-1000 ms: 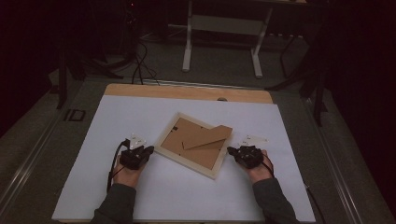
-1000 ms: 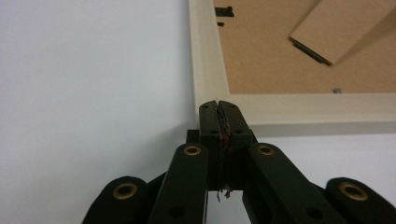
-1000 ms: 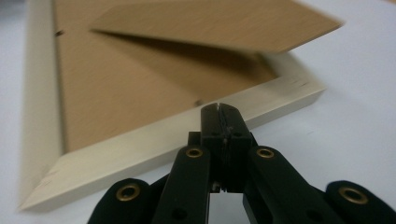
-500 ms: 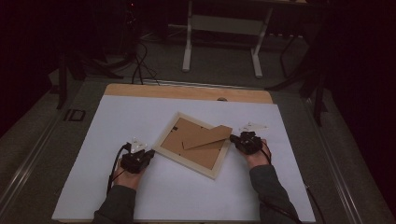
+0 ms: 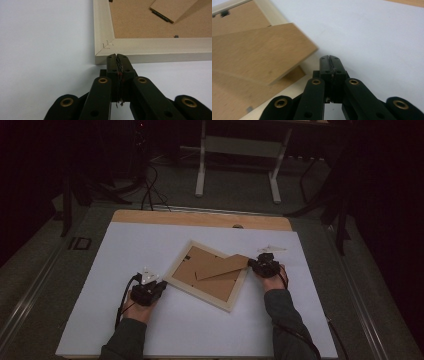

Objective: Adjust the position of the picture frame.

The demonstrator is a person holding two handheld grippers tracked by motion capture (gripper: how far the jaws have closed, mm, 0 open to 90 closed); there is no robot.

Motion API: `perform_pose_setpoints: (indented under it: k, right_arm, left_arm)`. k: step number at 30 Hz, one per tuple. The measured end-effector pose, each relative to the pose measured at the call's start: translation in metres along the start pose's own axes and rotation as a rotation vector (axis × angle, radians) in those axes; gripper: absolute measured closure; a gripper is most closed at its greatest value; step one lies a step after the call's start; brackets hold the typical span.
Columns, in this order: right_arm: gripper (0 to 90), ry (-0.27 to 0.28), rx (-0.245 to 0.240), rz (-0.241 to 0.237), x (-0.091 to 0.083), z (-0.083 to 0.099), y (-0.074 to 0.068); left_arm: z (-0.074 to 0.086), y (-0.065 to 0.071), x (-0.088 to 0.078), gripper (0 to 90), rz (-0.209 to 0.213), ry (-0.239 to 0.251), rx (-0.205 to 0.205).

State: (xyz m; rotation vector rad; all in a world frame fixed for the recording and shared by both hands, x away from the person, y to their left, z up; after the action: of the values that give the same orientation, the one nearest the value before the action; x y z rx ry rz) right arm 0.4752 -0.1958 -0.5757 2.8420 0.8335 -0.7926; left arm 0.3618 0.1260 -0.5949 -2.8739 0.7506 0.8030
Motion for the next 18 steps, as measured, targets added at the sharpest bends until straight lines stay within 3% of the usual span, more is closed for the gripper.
perform_pose_setpoints:
  k: [12, 18]
  right_arm:
    - [89.7, -0.011, 0.044, 0.020, 0.0097, -0.0019, 0.0085]
    - [89.8, -0.031, 0.039, 0.009, 0.0124, -0.0030, 0.0085]
  left_arm:
    - [0.0011, 0.0020, 0.0001, 90.0, 0.005, -0.005, 0.005]
    - [0.0036, 0.0056, 0.0022, 90.0, 0.012, -0.017, 0.011]
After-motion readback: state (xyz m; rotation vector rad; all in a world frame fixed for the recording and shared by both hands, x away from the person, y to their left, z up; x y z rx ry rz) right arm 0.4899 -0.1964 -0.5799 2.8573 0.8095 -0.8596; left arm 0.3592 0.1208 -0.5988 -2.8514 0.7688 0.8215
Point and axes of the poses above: each handheld gripper's, and its own axes: x roughly forward along the jaws, z roughly out of its underside, y roughly to its right, the point moved 9 cm from there along x, roughly forward along the jaws, and after that the axes turned 10 degrees about y, right-handed, at the moved point
